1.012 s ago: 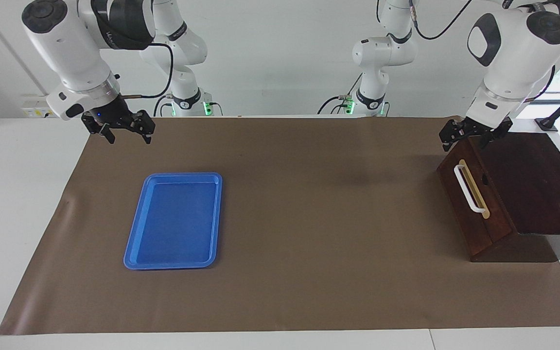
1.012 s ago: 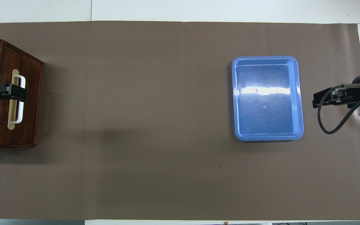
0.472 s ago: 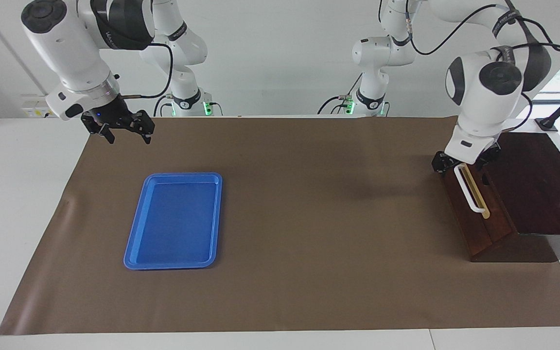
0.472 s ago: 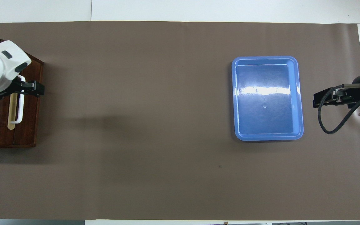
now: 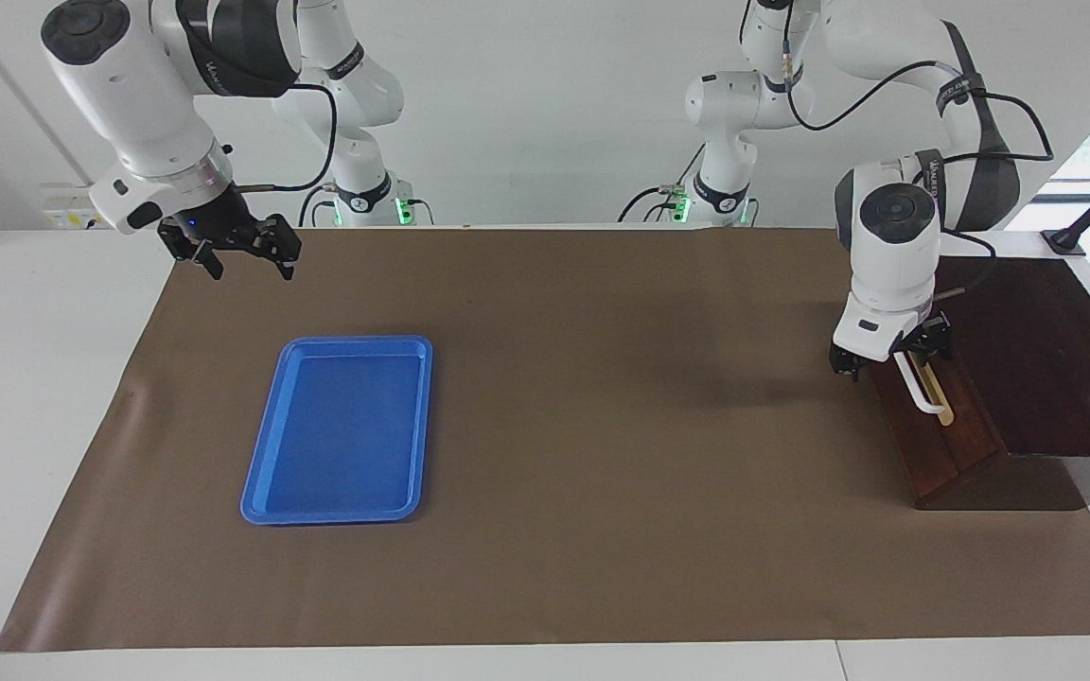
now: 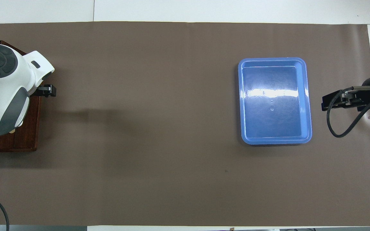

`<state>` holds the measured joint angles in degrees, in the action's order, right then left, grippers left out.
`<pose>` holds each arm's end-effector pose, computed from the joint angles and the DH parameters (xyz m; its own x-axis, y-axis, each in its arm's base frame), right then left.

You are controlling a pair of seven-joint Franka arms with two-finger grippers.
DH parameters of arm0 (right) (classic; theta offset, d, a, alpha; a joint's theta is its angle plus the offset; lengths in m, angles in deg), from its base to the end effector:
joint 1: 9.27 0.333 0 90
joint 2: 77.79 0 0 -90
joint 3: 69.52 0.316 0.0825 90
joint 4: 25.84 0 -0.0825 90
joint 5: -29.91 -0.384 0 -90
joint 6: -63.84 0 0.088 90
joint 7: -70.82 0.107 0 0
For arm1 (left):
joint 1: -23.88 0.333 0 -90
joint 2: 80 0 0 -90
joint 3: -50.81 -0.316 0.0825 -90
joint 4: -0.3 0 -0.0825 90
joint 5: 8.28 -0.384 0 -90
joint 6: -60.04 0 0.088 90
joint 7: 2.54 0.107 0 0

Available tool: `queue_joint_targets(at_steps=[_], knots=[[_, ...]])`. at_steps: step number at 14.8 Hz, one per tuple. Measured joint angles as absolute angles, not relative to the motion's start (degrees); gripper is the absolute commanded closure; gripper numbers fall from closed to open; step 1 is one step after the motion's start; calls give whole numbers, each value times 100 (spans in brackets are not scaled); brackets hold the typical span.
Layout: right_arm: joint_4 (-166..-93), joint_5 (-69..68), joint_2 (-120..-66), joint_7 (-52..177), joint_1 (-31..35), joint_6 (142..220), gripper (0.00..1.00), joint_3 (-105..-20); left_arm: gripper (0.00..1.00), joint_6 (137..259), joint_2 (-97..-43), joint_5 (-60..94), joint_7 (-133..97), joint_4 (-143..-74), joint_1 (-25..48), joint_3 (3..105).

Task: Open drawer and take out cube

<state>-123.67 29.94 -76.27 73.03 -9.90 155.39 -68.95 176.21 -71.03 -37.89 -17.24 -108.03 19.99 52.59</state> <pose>0.5436 -0.0006 0.5769 0.9958 -0.0396 -0.0829 -0.0394 -0.9992 0.0040 0.5990 -0.0304 0.4273 0.9952 -0.0883 0.0429 -0.0607 -0.8968 -0.4383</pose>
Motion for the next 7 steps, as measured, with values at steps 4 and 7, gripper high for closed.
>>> queue_joint_targets(at_steps=[4, 7], knots=[[-12367, 2994, -7627, 7303, -990, 15538, 0, -6895, 0, 17910, -7101, -3861, -1724, -11058, 2105, 5259], [-12367, 2994, -7627, 7303, -990, 15538, 0, -6895, 0, 17999, -7085, -3861, -1751, -11192, 2121, 5261]])
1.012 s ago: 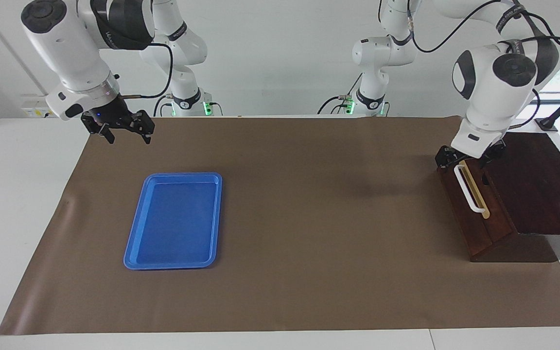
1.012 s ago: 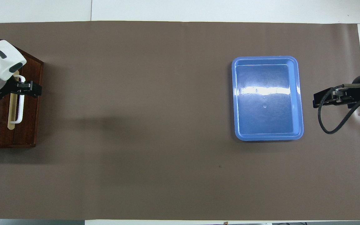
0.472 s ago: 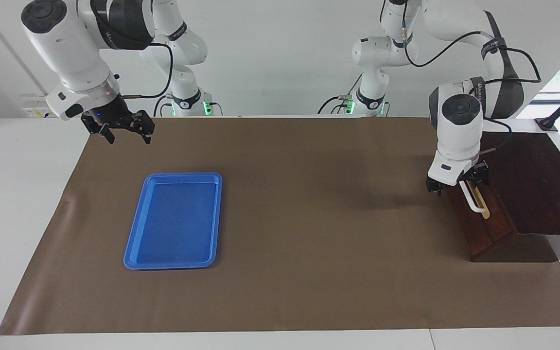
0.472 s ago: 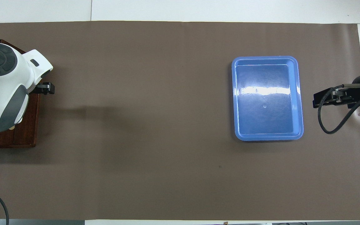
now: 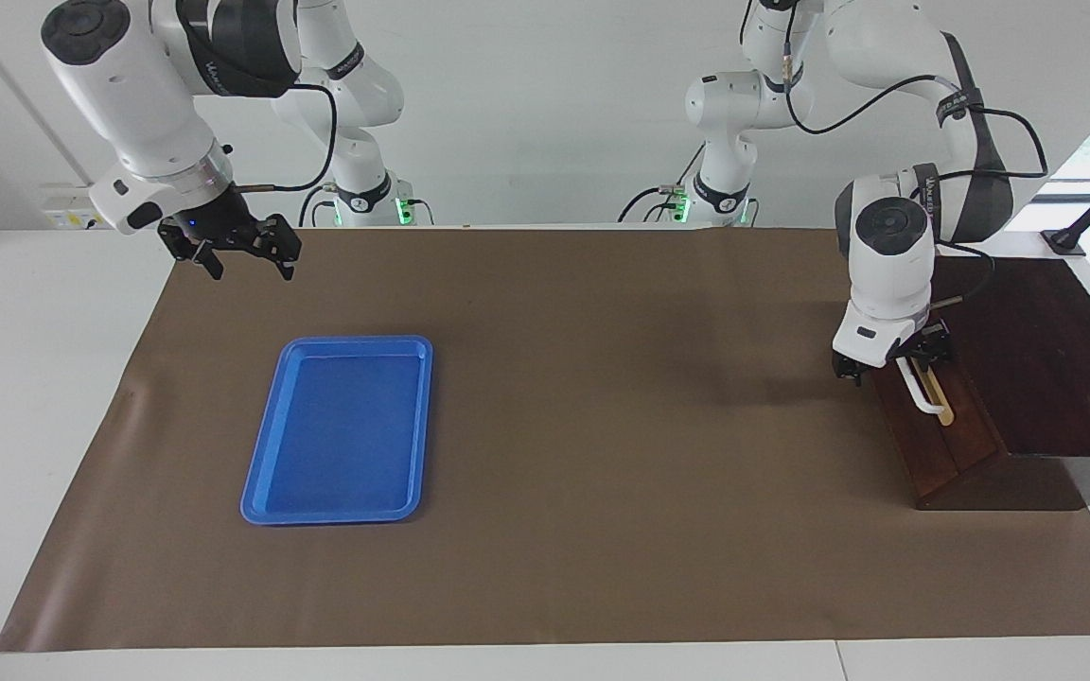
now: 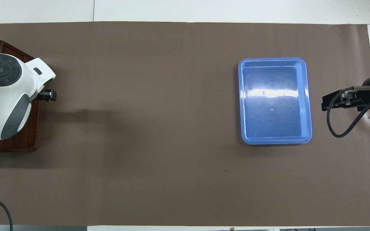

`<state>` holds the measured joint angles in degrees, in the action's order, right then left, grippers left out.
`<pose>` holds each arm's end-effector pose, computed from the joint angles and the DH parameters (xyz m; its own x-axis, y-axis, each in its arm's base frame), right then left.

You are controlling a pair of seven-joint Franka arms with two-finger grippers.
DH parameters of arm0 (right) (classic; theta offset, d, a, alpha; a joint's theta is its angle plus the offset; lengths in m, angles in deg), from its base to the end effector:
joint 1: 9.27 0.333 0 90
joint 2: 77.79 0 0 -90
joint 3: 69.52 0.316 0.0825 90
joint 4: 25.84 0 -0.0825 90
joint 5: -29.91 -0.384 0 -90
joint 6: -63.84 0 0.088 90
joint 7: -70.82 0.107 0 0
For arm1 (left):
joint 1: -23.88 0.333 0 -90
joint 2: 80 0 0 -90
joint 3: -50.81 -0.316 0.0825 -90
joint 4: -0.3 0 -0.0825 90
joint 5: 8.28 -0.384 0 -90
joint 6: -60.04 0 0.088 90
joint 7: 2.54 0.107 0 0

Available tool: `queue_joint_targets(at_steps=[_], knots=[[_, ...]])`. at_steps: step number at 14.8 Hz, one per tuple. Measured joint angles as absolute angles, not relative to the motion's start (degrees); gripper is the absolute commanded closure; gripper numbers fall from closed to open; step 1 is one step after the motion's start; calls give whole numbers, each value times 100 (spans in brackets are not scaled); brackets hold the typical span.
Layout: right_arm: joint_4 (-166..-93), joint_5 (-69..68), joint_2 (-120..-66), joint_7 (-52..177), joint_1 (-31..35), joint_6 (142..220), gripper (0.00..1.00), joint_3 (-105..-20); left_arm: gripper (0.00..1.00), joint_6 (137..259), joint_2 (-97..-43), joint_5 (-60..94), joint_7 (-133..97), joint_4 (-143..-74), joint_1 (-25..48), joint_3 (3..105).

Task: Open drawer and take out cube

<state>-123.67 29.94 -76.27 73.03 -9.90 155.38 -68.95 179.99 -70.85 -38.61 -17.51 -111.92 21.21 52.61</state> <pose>0.5436 -0.0006 0.5769 0.9958 -0.0396 -0.0831 -0.0394 -0.9992 0.0040 0.5915 -0.0210 0.3989 0.9947 -0.0979 0.0313 -0.0747 -0.8980 -0.4335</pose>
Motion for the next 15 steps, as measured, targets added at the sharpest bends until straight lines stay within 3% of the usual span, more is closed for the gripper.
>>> queue_joint_targets(at_steps=[8, 15], knots=[[-12367, 2994, -7627, 7303, -990, 15538, 0, -6895, 0, 18348, -6961, -3918, -2176, -11237, 2106, 5293], [-12367, 2994, -7627, 7303, -990, 15538, 0, -6895, 0, 18345, -6951, -3888, -2606, -11233, 1677, 5307]])
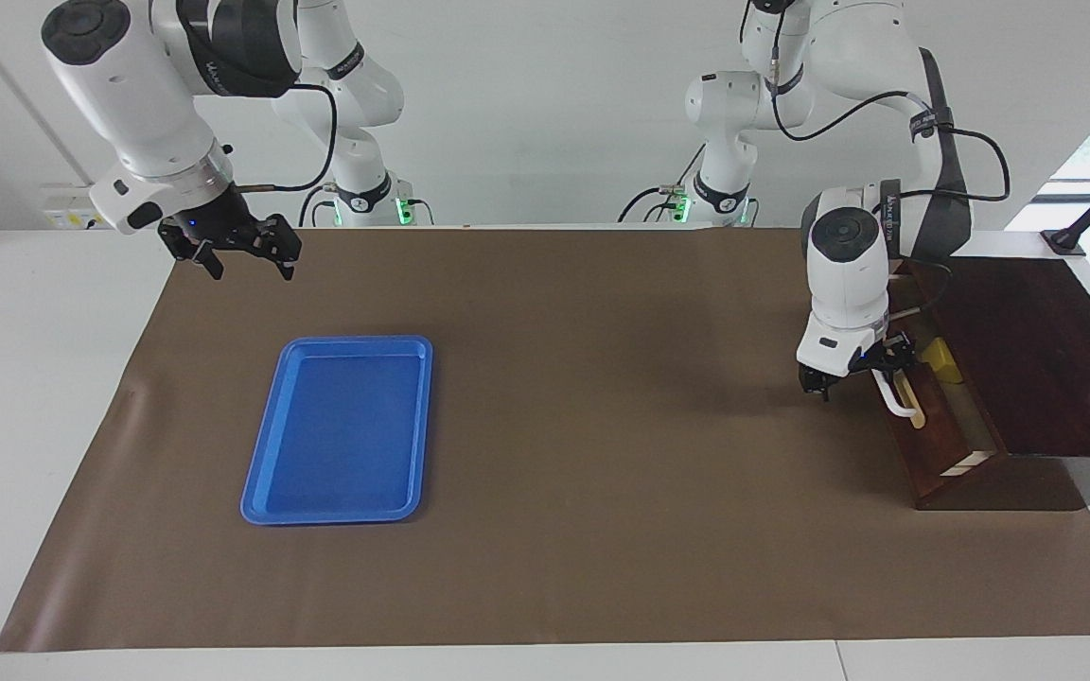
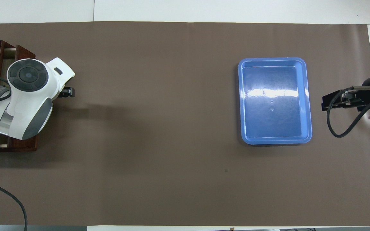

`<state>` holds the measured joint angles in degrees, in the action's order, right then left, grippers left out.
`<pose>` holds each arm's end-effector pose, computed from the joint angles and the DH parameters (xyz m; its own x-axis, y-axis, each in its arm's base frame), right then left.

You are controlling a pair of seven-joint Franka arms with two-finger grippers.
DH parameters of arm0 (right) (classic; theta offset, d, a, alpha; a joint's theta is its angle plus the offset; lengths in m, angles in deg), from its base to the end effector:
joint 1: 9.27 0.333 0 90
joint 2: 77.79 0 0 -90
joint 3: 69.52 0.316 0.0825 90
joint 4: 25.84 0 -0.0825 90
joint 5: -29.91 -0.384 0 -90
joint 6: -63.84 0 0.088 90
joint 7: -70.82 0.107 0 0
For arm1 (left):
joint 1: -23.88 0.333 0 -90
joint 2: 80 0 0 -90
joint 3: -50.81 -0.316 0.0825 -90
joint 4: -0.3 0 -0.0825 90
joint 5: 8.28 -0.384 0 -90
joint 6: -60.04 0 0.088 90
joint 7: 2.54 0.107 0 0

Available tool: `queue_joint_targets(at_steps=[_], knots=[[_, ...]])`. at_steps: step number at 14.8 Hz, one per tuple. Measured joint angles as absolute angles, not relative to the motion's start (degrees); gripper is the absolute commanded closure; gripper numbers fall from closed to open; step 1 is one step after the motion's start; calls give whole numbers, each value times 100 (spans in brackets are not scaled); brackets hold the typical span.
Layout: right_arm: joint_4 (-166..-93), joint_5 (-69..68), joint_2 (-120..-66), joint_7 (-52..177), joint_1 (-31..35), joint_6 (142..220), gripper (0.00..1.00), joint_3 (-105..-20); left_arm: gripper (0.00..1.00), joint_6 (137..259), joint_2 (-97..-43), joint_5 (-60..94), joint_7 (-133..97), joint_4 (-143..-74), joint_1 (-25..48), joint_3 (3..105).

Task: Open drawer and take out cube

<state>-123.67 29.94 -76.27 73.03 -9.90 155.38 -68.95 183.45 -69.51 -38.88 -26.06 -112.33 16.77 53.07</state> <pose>0.5436 -0.0006 0.5769 0.9958 -0.0396 -0.0831 -0.0394 -0.9992 0.0040 0.5925 -0.0759 0.3861 0.9905 -0.0743 0.1154 -0.0209 -0.9127 -0.4080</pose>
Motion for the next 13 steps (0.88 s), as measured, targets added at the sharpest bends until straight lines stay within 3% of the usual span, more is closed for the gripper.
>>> queue_joint_targets(at_steps=[13], knots=[[-12367, 2994, -7627, 7303, -990, 15538, 0, -6895, 0, 18140, -6929, -3340, -3076, -11086, 942, 5318]])
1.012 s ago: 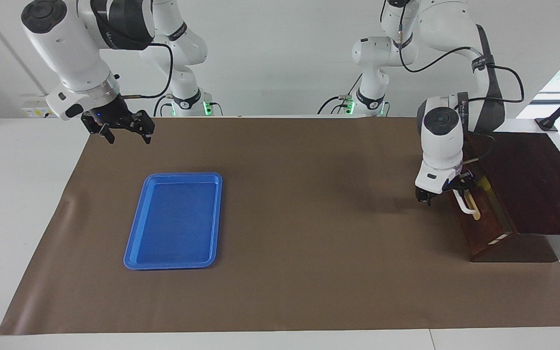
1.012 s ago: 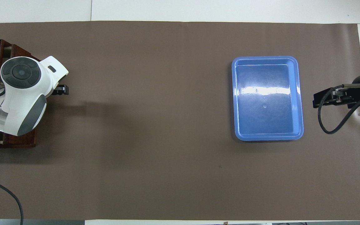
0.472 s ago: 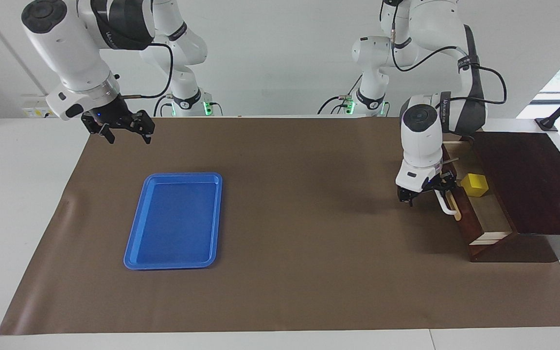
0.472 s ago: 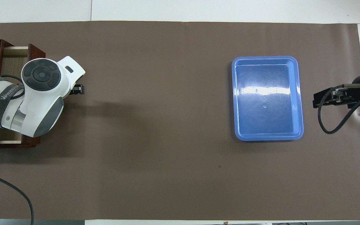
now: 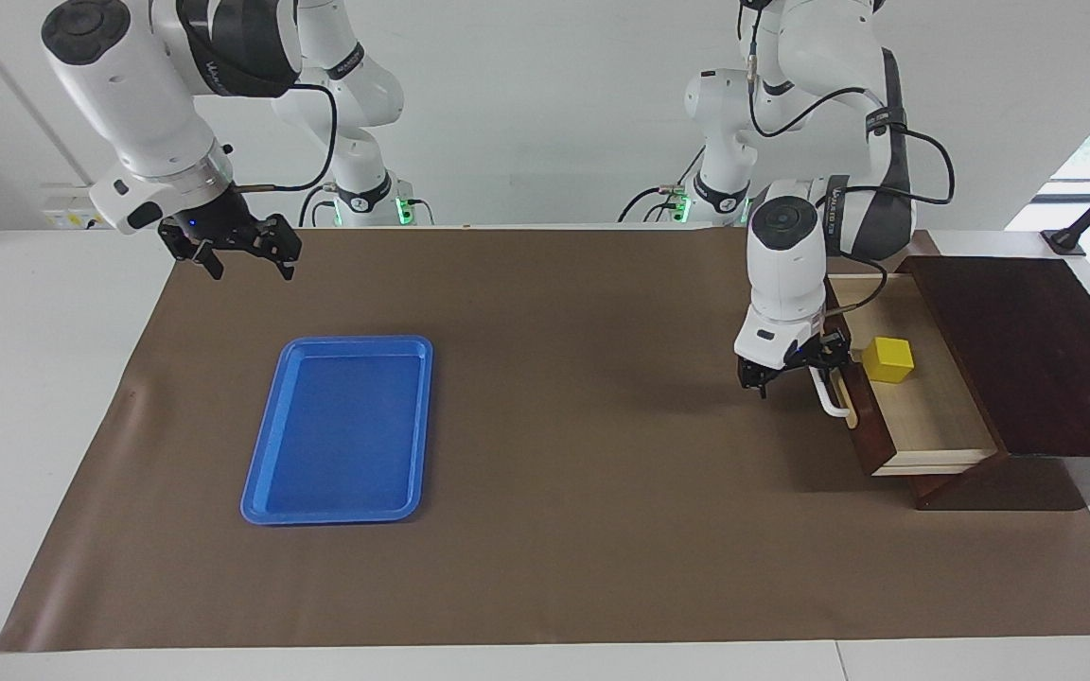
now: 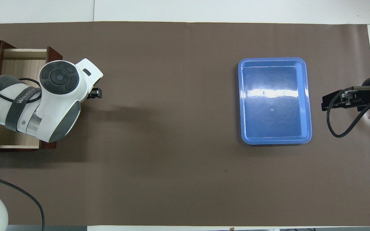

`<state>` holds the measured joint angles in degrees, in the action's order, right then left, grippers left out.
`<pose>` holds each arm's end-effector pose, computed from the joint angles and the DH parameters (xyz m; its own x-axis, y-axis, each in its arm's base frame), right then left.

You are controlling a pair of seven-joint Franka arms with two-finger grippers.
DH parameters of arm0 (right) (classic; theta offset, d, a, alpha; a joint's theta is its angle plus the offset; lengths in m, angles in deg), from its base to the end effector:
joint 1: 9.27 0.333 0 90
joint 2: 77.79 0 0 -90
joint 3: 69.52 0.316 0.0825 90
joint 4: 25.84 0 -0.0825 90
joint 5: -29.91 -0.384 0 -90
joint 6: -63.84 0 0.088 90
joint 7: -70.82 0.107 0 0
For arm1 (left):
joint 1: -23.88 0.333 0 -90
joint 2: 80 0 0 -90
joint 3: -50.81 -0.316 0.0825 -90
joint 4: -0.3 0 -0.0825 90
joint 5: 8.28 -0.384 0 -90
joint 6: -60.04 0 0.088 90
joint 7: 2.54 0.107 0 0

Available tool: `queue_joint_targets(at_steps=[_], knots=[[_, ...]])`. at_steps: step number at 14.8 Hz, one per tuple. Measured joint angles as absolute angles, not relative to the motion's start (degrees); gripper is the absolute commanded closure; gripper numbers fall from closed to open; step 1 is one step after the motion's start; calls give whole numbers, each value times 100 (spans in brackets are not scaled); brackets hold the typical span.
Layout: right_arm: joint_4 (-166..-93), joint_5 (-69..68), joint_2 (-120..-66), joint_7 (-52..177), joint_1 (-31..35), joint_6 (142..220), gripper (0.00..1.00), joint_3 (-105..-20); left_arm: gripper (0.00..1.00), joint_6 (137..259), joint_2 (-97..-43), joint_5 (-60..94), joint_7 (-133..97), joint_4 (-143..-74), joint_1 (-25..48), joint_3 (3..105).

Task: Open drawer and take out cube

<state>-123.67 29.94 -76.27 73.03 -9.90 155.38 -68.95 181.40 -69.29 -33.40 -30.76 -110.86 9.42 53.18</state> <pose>0.5436 -0.0006 0.5769 0.9958 -0.0396 -0.0831 -0.0394 -0.9992 0.0040 0.5790 -0.1540 0.3913 0.9908 -0.0541 0.1242 -0.0095 -0.9423 -0.3347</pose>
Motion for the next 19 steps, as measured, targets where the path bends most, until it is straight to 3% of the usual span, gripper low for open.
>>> queue_joint_targets(at_steps=[5, 12, 19], knots=[[-12367, 2994, -7627, 7303, -990, 15538, 0, -6895, 0, 17978, -6925, -3250, -3131, -10990, 931, 5317], [-12367, 2994, -7627, 7303, -990, 15538, 0, -6898, 0, 16416, -6789, -2212, -3418, -9302, 938, 5273], [-12367, 2994, -7627, 7303, -984, 15538, 0, -6895, 0, 16208, -6857, -1485, -4940, -8850, 1978, 5092]])
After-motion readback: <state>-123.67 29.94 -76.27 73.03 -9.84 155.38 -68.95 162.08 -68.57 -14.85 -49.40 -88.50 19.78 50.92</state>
